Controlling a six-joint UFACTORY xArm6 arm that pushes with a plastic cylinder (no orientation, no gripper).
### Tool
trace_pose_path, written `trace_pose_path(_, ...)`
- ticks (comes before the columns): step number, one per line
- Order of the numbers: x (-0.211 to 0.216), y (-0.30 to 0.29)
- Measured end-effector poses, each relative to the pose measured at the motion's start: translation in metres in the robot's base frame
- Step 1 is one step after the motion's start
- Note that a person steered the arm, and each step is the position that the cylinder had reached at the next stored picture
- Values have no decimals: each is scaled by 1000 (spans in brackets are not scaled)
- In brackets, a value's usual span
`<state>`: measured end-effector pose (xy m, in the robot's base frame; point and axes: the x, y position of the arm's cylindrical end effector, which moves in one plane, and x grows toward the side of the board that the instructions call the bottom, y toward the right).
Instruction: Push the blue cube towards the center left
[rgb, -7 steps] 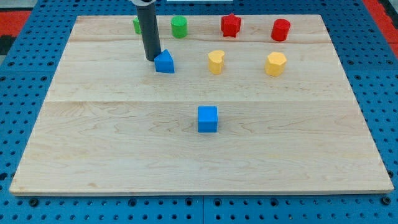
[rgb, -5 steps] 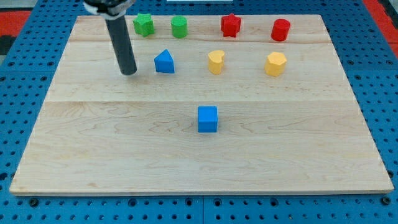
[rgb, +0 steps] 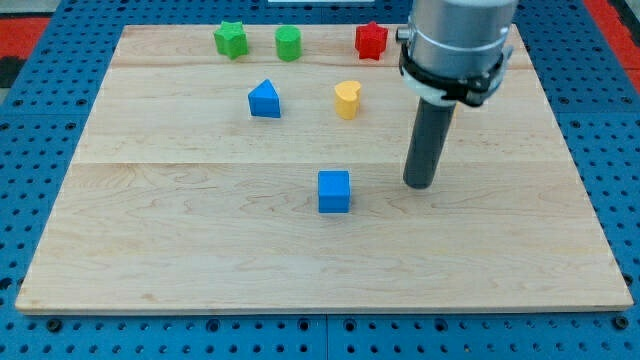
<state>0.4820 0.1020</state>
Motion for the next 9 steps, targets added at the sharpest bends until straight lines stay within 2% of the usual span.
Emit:
trace_pose_path(4,8,-193)
trace_pose_path(6,4,-234)
trace_pose_path(7,-13,-265)
trace_pose_path(9,-64,-268)
